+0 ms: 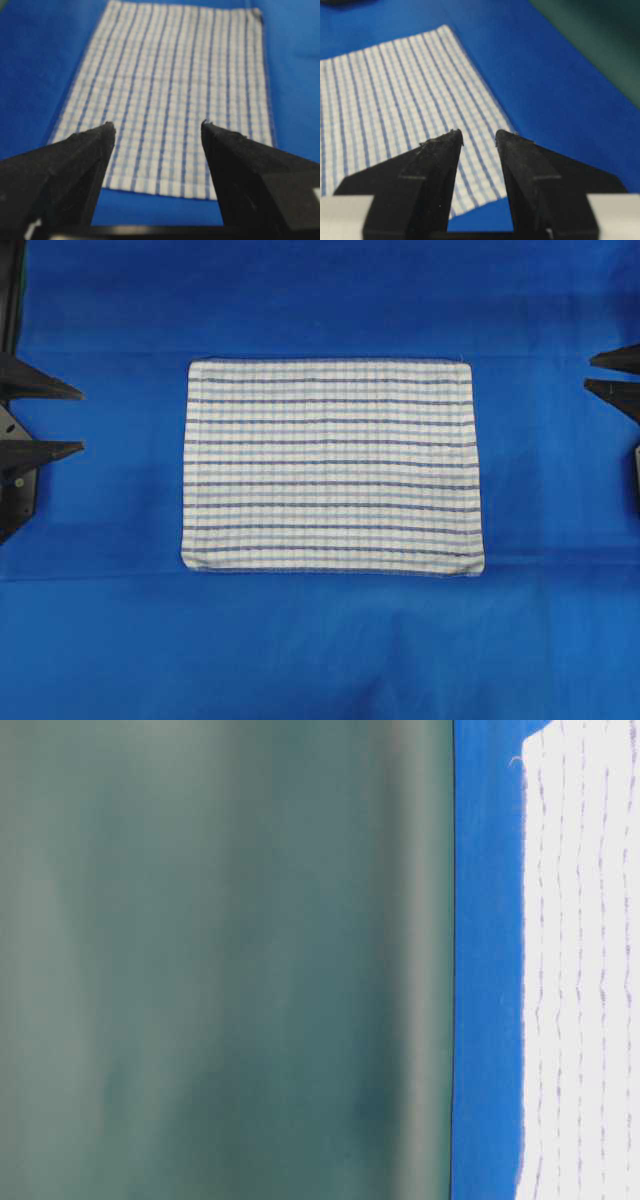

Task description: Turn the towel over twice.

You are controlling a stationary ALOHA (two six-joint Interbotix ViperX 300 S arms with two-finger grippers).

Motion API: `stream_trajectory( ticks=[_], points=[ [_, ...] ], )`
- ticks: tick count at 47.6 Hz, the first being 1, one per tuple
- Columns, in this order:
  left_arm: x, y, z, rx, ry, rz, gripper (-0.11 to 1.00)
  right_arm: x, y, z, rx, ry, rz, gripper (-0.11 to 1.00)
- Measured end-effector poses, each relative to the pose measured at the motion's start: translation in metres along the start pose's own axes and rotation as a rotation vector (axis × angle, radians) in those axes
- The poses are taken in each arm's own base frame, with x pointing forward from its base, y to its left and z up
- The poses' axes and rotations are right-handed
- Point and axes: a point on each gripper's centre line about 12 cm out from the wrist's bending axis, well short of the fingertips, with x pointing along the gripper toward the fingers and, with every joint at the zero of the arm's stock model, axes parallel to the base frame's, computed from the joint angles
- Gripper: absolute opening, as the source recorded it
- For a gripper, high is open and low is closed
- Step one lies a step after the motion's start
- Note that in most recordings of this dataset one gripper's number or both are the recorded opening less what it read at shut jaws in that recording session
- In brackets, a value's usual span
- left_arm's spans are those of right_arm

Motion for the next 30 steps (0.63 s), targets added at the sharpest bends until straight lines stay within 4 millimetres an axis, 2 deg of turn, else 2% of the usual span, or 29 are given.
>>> stream_trajectory(
  ticks=[11,30],
  points=[
    [-0.0025,0.0000,-0.0045,0.000,-0.037,-0.002,0.64,0.0013,0.0009,-0.0105,0.022,0.014,0.018,0.43],
    [-0.0027,0.0002,-0.0041,0.000,-0.040,0.000,0.64,0.0016,0.0013,-0.0111,0.023,0.015,0.022,0.41]
  ],
)
